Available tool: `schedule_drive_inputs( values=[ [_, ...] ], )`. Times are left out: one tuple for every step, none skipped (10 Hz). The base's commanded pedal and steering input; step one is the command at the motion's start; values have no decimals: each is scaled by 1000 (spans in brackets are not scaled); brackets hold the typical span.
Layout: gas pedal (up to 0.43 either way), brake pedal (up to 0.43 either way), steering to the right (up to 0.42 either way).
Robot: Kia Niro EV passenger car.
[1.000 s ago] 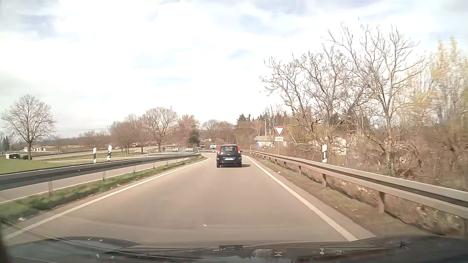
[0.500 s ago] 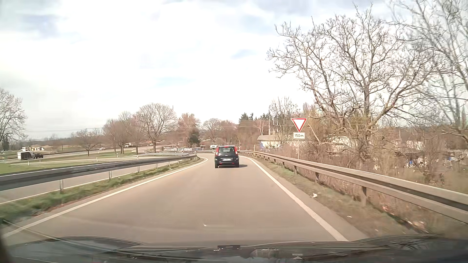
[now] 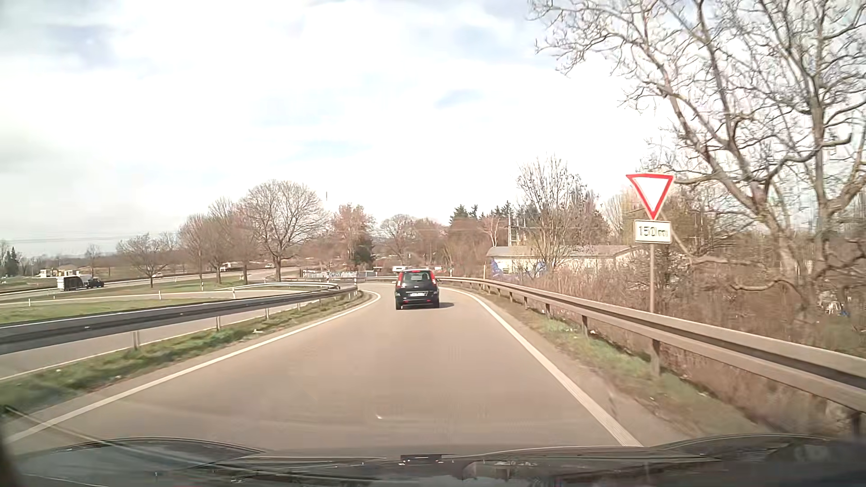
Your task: Follow the waypoints while adhering to traffic rules and regulations
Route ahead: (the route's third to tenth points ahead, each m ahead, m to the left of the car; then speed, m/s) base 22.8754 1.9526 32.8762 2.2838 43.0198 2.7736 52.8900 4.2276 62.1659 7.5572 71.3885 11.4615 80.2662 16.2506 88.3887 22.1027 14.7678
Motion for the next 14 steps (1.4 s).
schedule_drive_inputs(
  values=[
    [67,0,-8],
    [67,0,-8],
    [67,0,-8],
    [39,0,-9],
    [39,0,-8],
    [39,0,-8],
    [39,0,-8],
    [39,0,-8],
    [39,0,-9],
    [39,0,-9],
    [39,0,-9],
    [39,0,-11],
    [39,0,-14],
    [39,0,-16]
  ],
)
